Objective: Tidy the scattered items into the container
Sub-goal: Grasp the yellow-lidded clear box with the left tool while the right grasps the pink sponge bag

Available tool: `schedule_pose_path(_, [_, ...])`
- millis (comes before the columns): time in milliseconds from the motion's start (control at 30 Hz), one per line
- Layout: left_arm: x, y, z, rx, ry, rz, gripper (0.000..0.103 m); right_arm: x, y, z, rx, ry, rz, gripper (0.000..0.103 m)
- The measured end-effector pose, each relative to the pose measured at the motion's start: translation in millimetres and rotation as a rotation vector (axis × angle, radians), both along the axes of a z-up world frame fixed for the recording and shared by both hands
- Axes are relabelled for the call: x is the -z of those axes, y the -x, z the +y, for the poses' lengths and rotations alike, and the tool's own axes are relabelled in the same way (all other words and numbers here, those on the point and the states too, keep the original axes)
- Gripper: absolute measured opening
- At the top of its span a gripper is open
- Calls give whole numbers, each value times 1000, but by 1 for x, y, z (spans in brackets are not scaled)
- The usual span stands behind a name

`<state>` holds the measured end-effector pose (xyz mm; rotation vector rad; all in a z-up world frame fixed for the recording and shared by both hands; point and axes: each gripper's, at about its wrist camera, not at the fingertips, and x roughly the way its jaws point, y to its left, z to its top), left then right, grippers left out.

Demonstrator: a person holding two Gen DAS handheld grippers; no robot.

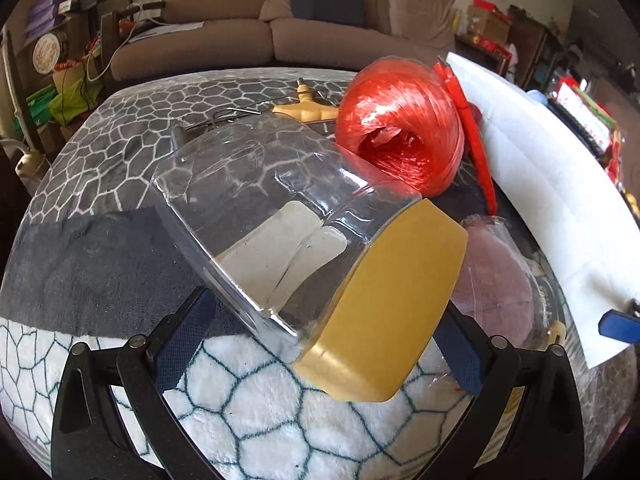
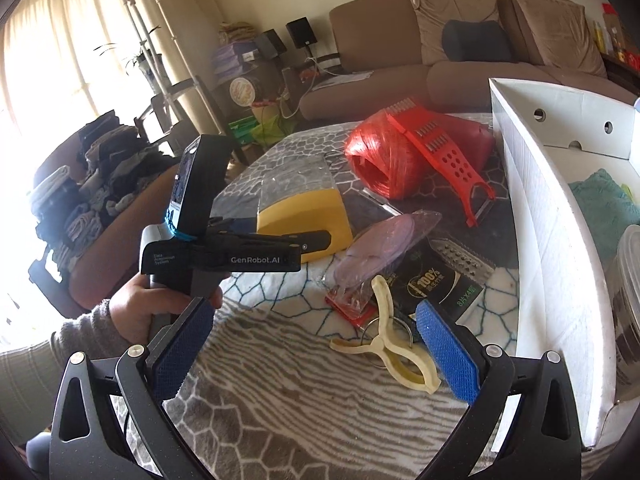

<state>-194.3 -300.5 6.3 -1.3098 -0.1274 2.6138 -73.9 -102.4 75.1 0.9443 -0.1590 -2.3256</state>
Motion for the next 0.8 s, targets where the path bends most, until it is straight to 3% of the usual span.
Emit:
schedule_pose_path(167, [5,-1,-5,-99,-81,-14,102,2,-1,1,1,5,-6,103])
schedule_pose_path(300, [1,-14,-27,-89,-121,-24,84,1,-3,1,2,7,-7,103])
schedule_pose_path(433, [-3,-38,-72,-163,-38,-17,86,-4,-2,0,-4,36,-1,103])
schedule_pose_path(533, [-10,-54,-95,-220,-79,-10,100,-5,-4,0,3,41,4,103])
schedule_pose_path(633, [-24,-58,-78,-197,-69,48,103,-4,-5,-1,11,52,-7,103])
schedule_pose_path(800, [-30,-35,-14,-134,-12,45,103,-9,-9,1,11,60,6,103])
